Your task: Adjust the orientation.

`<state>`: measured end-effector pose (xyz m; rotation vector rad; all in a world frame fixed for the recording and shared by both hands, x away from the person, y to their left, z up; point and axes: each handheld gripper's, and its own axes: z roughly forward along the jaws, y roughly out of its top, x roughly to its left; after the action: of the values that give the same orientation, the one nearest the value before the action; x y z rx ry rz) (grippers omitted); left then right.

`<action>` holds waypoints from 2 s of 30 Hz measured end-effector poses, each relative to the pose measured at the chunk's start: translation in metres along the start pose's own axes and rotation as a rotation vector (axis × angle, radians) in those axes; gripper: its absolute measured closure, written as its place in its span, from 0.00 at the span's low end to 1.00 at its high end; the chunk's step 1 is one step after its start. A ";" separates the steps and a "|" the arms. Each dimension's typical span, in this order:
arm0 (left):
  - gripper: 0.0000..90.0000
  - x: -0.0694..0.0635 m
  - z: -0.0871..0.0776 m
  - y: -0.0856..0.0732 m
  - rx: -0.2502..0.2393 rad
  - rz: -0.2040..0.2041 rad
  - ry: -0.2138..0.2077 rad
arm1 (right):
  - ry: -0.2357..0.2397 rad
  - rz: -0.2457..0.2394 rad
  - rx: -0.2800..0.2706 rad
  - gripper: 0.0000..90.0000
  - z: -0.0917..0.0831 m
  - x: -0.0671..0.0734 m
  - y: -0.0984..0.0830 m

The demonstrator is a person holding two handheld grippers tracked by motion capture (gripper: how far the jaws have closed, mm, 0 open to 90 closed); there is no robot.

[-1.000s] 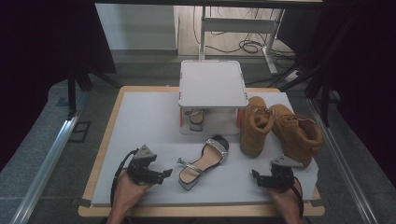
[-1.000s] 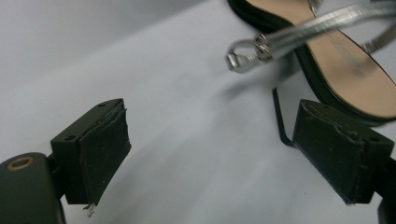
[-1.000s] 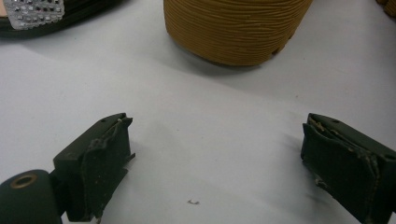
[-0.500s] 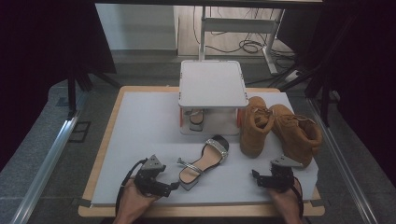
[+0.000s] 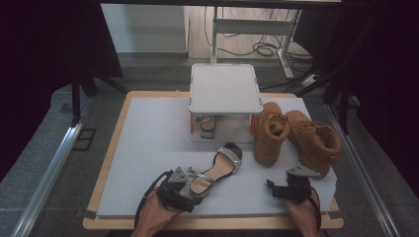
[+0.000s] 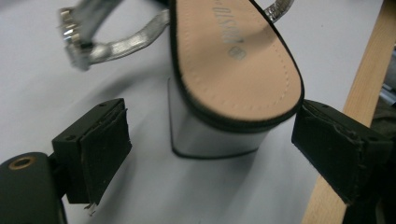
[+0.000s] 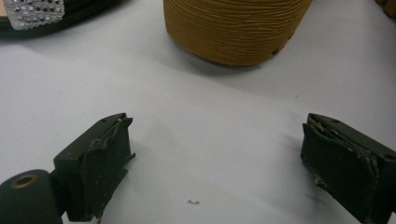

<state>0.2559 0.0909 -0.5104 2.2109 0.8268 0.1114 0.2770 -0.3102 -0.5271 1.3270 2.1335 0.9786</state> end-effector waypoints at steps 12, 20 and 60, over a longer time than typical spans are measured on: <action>0.19 -0.004 0.018 0.016 0.030 0.005 -0.001 | 0.000 0.000 0.000 0.09 0.000 0.000 0.000; 0.24 -0.005 0.027 0.029 0.054 -0.006 0.011 | 0.001 -0.001 0.000 0.09 0.000 0.000 0.000; 0.43 -0.003 0.029 0.043 0.064 0.018 0.055 | 0.001 -0.001 0.001 0.09 0.000 0.000 0.000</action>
<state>0.2852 0.0497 -0.5011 2.2851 0.8511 0.1575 0.2771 -0.3103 -0.5271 1.3257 2.1353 0.9784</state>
